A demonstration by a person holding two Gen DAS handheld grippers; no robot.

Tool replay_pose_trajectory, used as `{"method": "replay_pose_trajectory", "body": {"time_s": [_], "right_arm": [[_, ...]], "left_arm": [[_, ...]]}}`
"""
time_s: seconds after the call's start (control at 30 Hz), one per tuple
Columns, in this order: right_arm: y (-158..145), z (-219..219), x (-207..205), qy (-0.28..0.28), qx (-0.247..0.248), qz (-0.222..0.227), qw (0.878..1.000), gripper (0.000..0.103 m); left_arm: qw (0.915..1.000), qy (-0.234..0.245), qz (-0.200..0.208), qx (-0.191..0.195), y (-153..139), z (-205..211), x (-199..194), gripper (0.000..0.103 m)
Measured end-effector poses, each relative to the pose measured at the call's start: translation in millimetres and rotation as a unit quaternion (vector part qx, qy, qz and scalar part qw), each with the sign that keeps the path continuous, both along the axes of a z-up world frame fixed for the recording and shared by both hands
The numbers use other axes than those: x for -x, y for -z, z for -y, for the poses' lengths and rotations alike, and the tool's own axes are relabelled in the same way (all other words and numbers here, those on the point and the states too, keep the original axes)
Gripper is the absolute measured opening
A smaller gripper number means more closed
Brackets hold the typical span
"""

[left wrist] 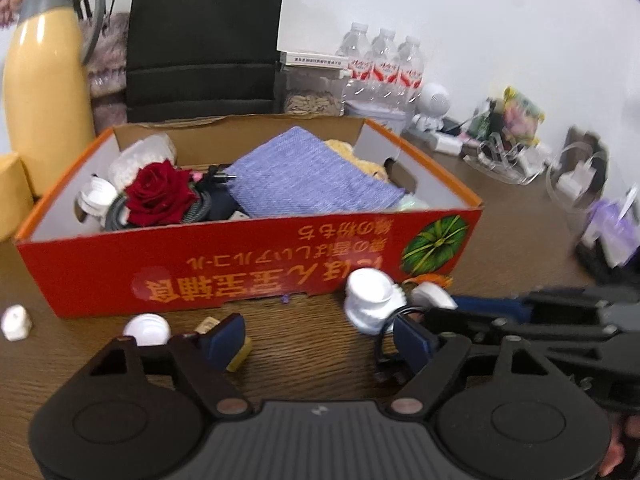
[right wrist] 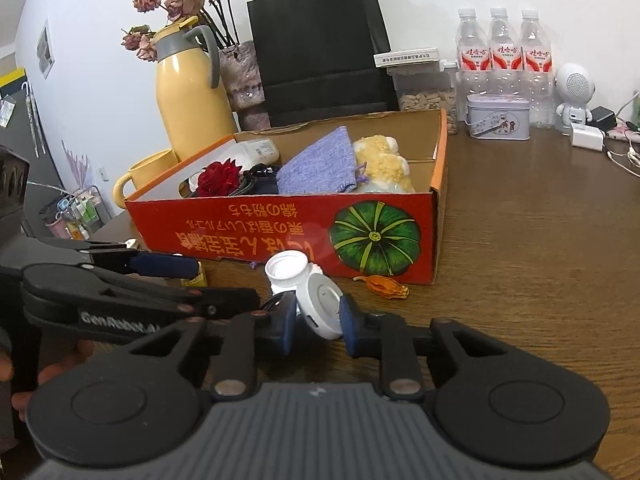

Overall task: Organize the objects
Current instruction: 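Grasp a white round case with the right tool, then grasp the coiled black cable with the left tool while the right tool holds the white case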

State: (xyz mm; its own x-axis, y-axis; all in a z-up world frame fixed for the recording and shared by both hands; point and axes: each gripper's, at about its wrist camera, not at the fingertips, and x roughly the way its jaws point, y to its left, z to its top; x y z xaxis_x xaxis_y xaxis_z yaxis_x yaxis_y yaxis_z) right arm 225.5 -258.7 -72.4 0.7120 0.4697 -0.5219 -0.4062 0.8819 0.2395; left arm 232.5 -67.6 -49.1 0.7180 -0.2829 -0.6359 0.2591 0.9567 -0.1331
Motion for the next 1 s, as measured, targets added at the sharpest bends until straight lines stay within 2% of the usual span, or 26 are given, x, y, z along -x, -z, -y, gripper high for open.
{"method": "replay_pose_trajectory", "body": {"time_s": [0.27, 0.4, 0.43, 0.53, 0.67, 0.77, 0.8, 0.83, 0.87, 0.93, 1.0], "right_arm": [[0.9, 5.1, 0.7, 0.004, -0.025, -0.007, 1.000, 0.013], [0.8, 5.2, 1.2, 0.007, -0.023, -0.006, 1.000, 0.013], [0.5, 4.2, 2.6, 0.008, -0.019, -0.002, 1.000, 0.012], [-1.8, 2.8, 7.8, 0.023, 0.002, 0.016, 1.000, 0.010], [-4.0, 7.8, 11.5, 0.047, 0.011, 0.031, 0.998, 0.010], [-6.0, 14.9, 12.2, 0.062, 0.006, 0.035, 0.997, 0.010], [-7.0, 16.5, 13.0, 0.067, 0.005, 0.039, 0.997, 0.010], [-7.9, 17.4, 13.9, 0.070, 0.005, 0.043, 0.997, 0.010], [-8.8, 18.1, 14.9, 0.073, 0.005, 0.047, 0.996, 0.010], [-10.3, 20.1, 16.4, 0.083, 0.009, 0.057, 0.995, 0.010], [-12.2, 23.6, 17.3, 0.093, 0.007, 0.064, 0.994, 0.010]], "left_arm": [[0.9999, 0.005, 0.007, -0.011, 2.7, 8.6, 0.8, 0.079], [0.9981, 0.007, 0.022, -0.057, 5.8, 20.8, 5.7, 0.072], [0.9987, 0.011, 0.015, -0.048, 7.2, 20.4, 5.5, 0.064], [0.9996, 0.016, -0.002, -0.023, 9.3, 15.5, 2.0, 0.062], [0.9985, 0.010, 0.010, -0.053, 11.6, 20.8, 5.9, 0.062], [0.9987, 0.003, 0.010, -0.049, 11.8, 19.7, 8.2, 0.061], [0.9989, -0.001, 0.012, -0.044, 11.4, 19.2, 10.3, 0.062], [0.9992, 0.000, 0.015, -0.036, 10.1, 18.5, 13.3, 0.068], [0.9994, 0.005, 0.021, -0.028, 7.9, 18.2, 16.8, 0.077], [0.9988, 0.012, 0.044, -0.015, 2.4, 19.8, 26.1, 0.089], [0.9980, 0.017, 0.058, -0.017, -0.5, 26.4, 32.4, 0.092]]}}
